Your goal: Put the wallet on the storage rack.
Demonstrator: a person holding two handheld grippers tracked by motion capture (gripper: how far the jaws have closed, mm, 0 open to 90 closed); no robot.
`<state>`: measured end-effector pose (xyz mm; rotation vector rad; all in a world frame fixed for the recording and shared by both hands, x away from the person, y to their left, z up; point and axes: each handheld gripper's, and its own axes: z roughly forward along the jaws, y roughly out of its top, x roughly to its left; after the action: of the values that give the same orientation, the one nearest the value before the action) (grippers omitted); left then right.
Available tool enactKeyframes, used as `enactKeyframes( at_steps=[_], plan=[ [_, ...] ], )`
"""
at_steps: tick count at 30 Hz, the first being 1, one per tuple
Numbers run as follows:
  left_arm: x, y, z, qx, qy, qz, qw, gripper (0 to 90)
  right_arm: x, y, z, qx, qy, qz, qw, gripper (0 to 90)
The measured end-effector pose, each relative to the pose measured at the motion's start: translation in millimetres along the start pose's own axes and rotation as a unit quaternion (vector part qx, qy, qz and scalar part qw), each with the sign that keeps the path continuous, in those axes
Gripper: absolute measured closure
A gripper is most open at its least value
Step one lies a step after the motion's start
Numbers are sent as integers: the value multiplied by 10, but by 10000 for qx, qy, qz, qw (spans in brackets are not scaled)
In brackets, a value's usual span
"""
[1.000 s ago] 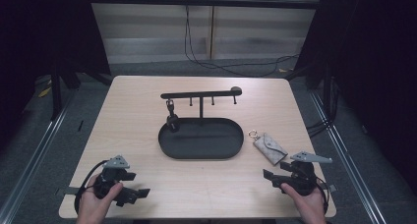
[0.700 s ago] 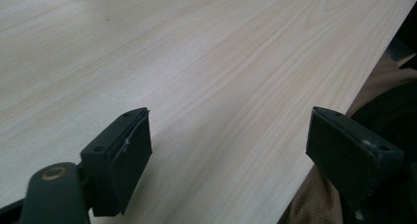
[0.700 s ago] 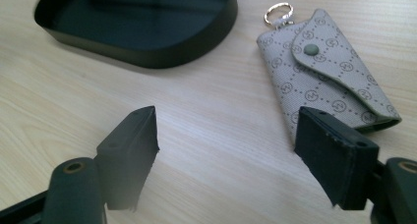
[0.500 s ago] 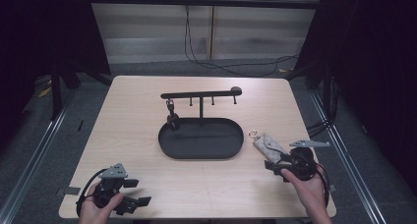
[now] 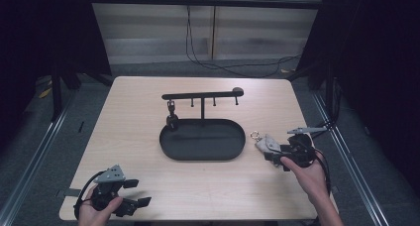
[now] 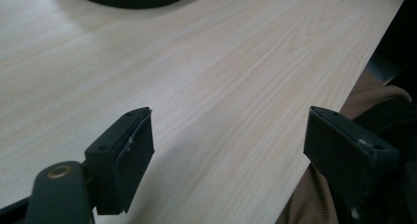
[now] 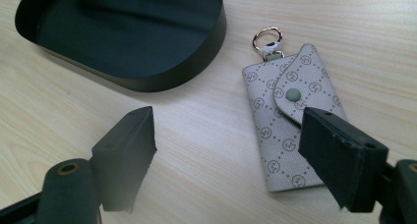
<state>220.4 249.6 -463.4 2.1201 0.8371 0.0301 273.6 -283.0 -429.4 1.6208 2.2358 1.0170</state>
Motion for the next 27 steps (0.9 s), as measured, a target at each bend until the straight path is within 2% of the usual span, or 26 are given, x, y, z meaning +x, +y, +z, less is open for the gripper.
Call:
enactKeyframes(
  at_steps=[2, 6, 9, 14, 18, 20, 22, 26, 27],
  plan=[
    [6, -2, -3, -70, 41, 31, 10000, 236, -15, 35, 7, 36, -2, -45, 10000, 221],
    [35, 6, 41, -100, 113, -107, 9998, 235, -63, 106, 27, 94, -23, 12, 10000, 238],
    [58, 44, 93, -80, 201, -24, 9998, 232, -100, 169, 52, 368, -52, 92, 9993, 244],
    [80, 46, 116, -67, 180, -76, 9998, 222, -136, 262, 105, 654, -91, 88, 9978, 243],
    [55, 14, 60, -125, 100, -9, 9999, 220, -164, 334, 158, 847, -22, 122, 9963, 221],
    [41, 7, 32, -157, 125, 48, 9998, 219, -167, 362, 184, 922, 17, 94, 9957, 213],
    [40, 0, 20, -207, 122, 42, 9997, 220, -155, 392, 208, 1054, -75, 1, 9944, 209],
    [56, -1, 25, -214, 117, -4, 9997, 216, -186, 457, 245, 1178, -36, -188, 9929, 194],
    [53, -3, 26, -206, 123, -13, 9997, 216, -200, 468, 259, 1229, -44, -152, 9923, 192]
  ],
)
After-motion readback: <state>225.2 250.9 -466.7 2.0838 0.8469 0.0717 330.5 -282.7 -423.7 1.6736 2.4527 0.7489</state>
